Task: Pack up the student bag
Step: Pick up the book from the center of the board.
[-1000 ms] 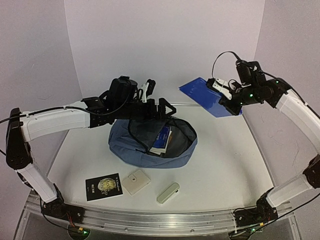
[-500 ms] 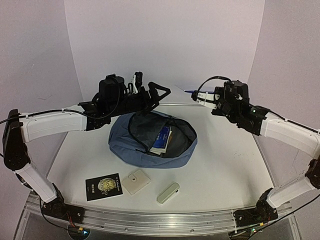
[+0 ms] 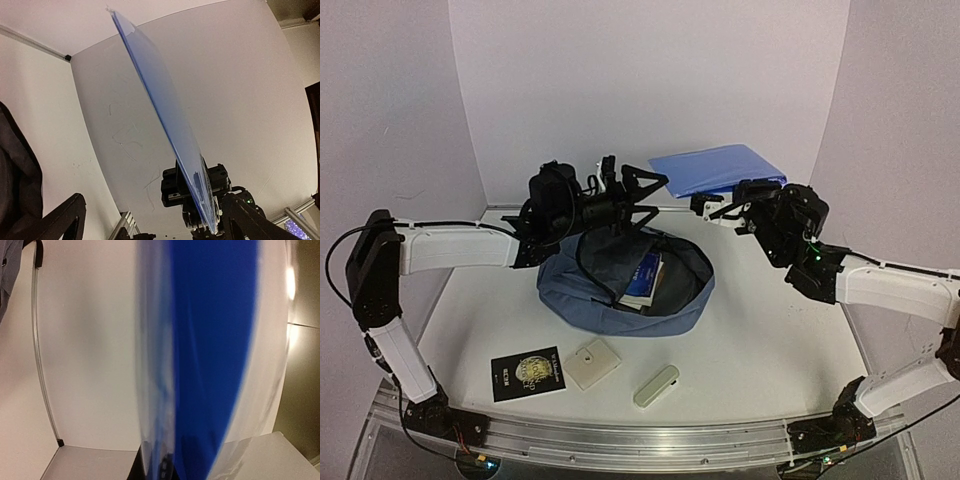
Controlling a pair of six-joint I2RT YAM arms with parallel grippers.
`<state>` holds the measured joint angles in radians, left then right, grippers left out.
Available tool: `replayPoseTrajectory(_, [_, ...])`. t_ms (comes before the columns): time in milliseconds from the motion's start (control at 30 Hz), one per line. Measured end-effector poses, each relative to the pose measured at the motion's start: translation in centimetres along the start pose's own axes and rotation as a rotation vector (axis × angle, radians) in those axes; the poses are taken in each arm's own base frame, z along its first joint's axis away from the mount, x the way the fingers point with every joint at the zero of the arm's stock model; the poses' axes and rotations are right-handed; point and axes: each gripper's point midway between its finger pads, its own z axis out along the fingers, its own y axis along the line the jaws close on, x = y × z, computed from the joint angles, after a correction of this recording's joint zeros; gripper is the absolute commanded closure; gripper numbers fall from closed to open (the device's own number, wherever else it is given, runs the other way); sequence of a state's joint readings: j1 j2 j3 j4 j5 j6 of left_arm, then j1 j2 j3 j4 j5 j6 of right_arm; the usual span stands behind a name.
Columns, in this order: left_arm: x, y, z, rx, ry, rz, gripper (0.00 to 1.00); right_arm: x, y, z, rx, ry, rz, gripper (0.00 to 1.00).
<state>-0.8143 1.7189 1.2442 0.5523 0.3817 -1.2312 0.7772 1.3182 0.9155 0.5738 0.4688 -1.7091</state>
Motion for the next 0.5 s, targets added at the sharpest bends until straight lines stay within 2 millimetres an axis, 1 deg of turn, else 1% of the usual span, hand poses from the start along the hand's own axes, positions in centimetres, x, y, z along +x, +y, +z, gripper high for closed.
replayPoseTrajectory(100, [0.5, 0.5, 0.1, 0.012, 0.017, -0.020, 0.20, -0.6, 0.4, -0.3, 0.012, -0.024, -0.035, 1.00])
replayPoseTrajectory(167, [0.6, 0.1, 0.1, 0.031, 0.025, -0.020, 0.28, -1.0, 0.2, -0.5, 0.027, -0.039, -0.046, 1.00])
replayPoseTrajectory(267, [0.6, -0.6, 0.1, 0.065, 0.029, -0.008, 0.44, -1.5, -0.3, -0.7, 0.058, -0.061, -0.049, 1.00])
replayPoseTrajectory(333, [0.6, -1.0, 0.2, 0.086, 0.033, -0.002, 0.57, -1.8, -0.2, -0.9, 0.070, -0.075, -0.054, 1.00])
replayPoseTrajectory(433, [0.7, -1.0, 0.4, 0.108, 0.040, -0.008, 0.73, -2.4, 0.6, -1.3, 0.068, -0.101, -0.072, 1.00])
replayPoseTrajectory(500, [0.9, -0.7, 0.6, 0.114, 0.046, -0.017, 0.86, -2.7, 1.2, -1.5, 0.062, -0.115, -0.085, 0.99])
